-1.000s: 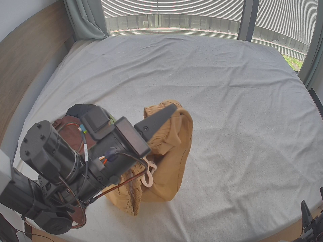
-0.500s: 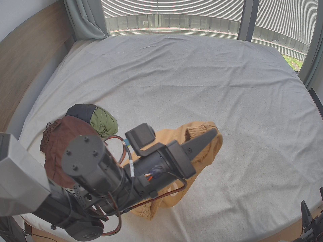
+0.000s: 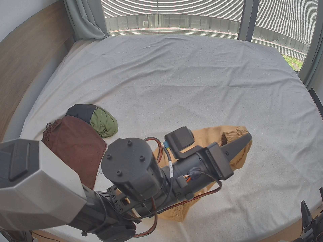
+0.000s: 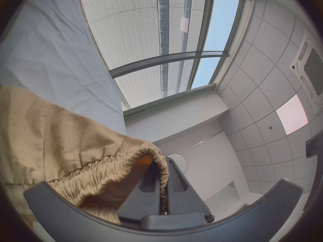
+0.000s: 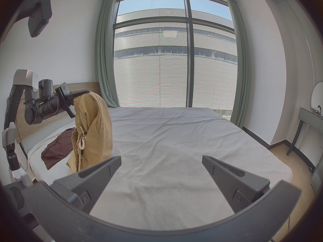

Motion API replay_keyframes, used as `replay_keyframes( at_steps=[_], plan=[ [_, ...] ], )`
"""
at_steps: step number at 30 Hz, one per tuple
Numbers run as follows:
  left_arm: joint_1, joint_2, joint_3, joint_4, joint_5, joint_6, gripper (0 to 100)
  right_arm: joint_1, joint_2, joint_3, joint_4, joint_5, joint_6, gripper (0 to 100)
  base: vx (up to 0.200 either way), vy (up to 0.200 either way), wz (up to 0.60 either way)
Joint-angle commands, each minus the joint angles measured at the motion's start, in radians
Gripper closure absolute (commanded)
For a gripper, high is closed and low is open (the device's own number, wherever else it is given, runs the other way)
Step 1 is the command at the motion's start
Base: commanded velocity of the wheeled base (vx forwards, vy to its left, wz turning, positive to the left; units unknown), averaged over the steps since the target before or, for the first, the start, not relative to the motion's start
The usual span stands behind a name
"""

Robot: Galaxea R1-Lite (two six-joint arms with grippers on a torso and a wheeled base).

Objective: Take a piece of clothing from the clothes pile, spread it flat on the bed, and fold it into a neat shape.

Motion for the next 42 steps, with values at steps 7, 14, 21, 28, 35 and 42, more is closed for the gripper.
replay_keyframes(
  at_steps=[7, 14, 21, 28, 35, 42],
  plan=[
    [-0.025, -0.027, -0.152, 0.082, -0.017, -0.020, 100, 0.001, -0.012, 0.016, 0.000, 0.001, 0.001, 0, 0.000, 0.000, 0.00],
    [-0.055, -0.114, -0.356, 0.237, -0.014, -0.058, 100, 0.001, -0.012, 0.018, 0.000, 0.001, 0.001, 0, 0.000, 0.000, 0.00],
    [-0.046, -0.143, -0.420, 0.258, 0.012, -0.138, 100, 0.001, -0.012, 0.018, 0.000, 0.001, 0.001, 0, 0.000, 0.000, 0.00],
    [0.107, -0.151, -0.141, 0.252, 0.017, -0.058, 100, 0.001, -0.012, 0.018, 0.000, 0.001, 0.001, 0, 0.000, 0.000, 0.00],
    [0.216, -0.097, 0.149, 0.105, -0.028, 0.069, 100, 0.001, -0.012, 0.016, 0.000, 0.001, 0.001, 0, 0.000, 0.000, 0.00],
    [0.278, -0.002, 0.275, -0.038, -0.029, 0.134, 100, 0.001, -0.012, 0.016, 0.000, 0.001, 0.001, 0, 0.000, 0.000, 0.00]
  ],
)
